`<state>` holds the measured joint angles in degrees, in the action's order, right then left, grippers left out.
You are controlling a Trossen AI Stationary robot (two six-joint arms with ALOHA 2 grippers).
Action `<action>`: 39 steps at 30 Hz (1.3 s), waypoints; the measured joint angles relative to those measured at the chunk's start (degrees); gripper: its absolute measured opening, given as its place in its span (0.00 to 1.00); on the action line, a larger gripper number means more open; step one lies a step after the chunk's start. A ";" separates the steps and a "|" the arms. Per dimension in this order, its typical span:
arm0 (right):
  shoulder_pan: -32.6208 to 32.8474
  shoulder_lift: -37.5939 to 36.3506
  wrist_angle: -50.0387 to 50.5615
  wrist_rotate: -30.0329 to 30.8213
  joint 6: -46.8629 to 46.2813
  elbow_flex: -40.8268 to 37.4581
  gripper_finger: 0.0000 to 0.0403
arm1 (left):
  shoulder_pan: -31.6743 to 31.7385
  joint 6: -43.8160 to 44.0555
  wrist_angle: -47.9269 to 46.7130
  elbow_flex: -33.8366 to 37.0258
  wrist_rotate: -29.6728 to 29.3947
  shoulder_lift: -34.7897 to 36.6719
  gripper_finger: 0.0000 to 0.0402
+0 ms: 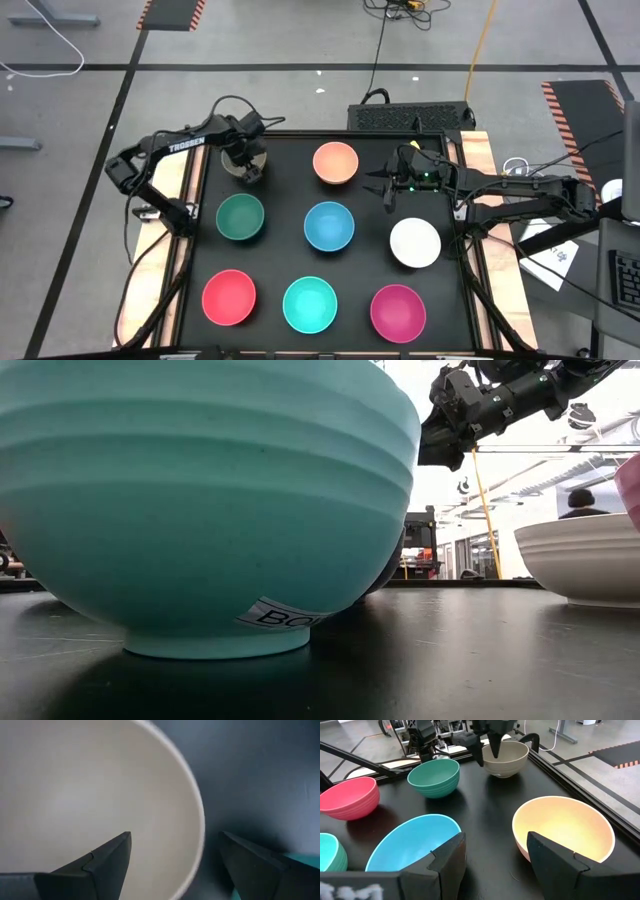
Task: Nest bowls inside each other
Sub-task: Stack the gray bowl on the blue bowl
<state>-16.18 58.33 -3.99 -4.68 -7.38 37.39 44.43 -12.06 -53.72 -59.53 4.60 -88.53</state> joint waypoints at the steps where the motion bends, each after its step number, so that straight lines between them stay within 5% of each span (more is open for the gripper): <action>1: 0.02 0.00 -0.01 -0.07 0.02 0.00 0.51 | -0.01 0.05 0.95 0.00 0.02 -0.46 0.75; 9: 0.02 0.00 0.17 -0.09 0.09 0.00 0.51 | 0.19 0.64 4.06 0.00 -0.42 -1.53 0.65; 20: 0.06 0.00 0.17 -0.09 0.50 0.00 0.51 | 0.21 -1.26 4.46 0.00 -5.15 -1.48 0.04; 29: 0.06 0.00 0.17 -0.09 0.67 0.00 0.51 | -1.73 -3.40 1.87 -1.26 -9.43 -1.51 0.01; 39: 0.06 0.00 0.15 0.10 0.99 0.00 0.51 | -12.29 -2.36 -6.91 -15.04 -9.62 -1.51 0.01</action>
<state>-16.12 58.33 -3.84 -4.58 -6.39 37.39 32.14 -14.42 -60.63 -74.57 -5.02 -90.04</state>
